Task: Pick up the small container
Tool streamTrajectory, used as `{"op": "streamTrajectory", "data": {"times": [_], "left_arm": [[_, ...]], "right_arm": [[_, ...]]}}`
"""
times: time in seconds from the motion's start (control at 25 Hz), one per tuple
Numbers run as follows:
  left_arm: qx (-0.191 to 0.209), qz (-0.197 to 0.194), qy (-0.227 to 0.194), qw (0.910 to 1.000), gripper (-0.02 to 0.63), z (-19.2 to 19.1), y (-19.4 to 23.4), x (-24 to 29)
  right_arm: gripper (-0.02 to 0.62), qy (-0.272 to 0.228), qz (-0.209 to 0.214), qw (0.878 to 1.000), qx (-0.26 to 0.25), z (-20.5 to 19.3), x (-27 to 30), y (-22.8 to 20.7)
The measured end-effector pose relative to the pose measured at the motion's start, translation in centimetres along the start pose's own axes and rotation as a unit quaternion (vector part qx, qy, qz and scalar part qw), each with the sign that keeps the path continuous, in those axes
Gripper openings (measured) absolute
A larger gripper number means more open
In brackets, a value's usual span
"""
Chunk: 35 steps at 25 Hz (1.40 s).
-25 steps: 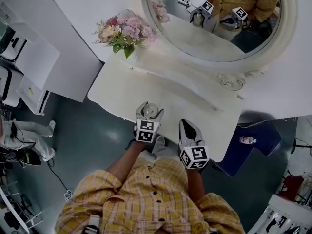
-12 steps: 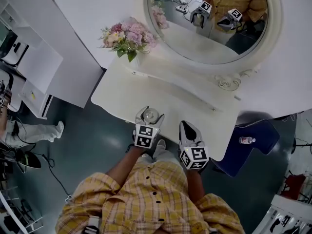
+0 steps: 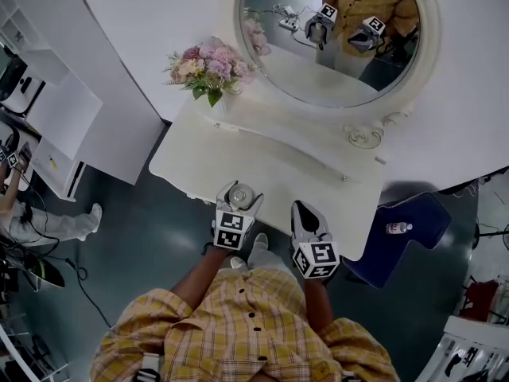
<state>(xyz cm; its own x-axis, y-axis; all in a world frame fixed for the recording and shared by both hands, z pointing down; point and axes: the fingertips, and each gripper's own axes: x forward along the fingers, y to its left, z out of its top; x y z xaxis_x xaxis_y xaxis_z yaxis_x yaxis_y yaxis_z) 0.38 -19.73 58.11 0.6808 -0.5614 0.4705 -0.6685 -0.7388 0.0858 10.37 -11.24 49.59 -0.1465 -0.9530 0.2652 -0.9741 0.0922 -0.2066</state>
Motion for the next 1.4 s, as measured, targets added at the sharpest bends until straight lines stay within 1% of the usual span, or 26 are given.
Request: {"op": "streamTrajectory", "data": {"times": [0.16, 0.4, 0.6, 0.76, 1.04, 1.4], "left_arm": [[-0.003, -0.001, 0.000, 1.0000, 0.341, 0.7, -0.1, -1.4], [-0.006, 0.001, -0.025, 0.9997, 0.341, 2.5, -0.2, -3.5], [-0.011, -0.004, -0.036, 0.9993, 0.341, 3.5, -0.5, -4.6], [-0.002, -0.008, -0.046, 0.9989, 0.341, 4.6, -0.8, -4.9], [0.002, -0.010, -0.070, 0.9975, 0.341, 6.3, -1.4, -5.6], [0.007, -0.003, -0.100, 0.9949, 0.342, 8.5, -1.1, -6.9]], "right_arm": [[0.003, -0.003, -0.003, 1.000, -0.001, 0.2, -0.6, 0.5], [0.003, -0.008, -0.003, 1.000, -0.004, 0.8, -1.5, 1.3], [0.003, -0.016, -0.003, 1.000, -0.011, 1.8, -2.3, 1.7], [0.003, -0.018, -0.002, 1.000, -0.017, 2.2, -2.8, 1.6], [0.002, -0.024, -0.007, 1.000, -0.019, 2.7, -3.3, 1.2], [0.002, -0.037, -0.009, 0.999, -0.020, 3.6, -3.4, 0.9]]}}
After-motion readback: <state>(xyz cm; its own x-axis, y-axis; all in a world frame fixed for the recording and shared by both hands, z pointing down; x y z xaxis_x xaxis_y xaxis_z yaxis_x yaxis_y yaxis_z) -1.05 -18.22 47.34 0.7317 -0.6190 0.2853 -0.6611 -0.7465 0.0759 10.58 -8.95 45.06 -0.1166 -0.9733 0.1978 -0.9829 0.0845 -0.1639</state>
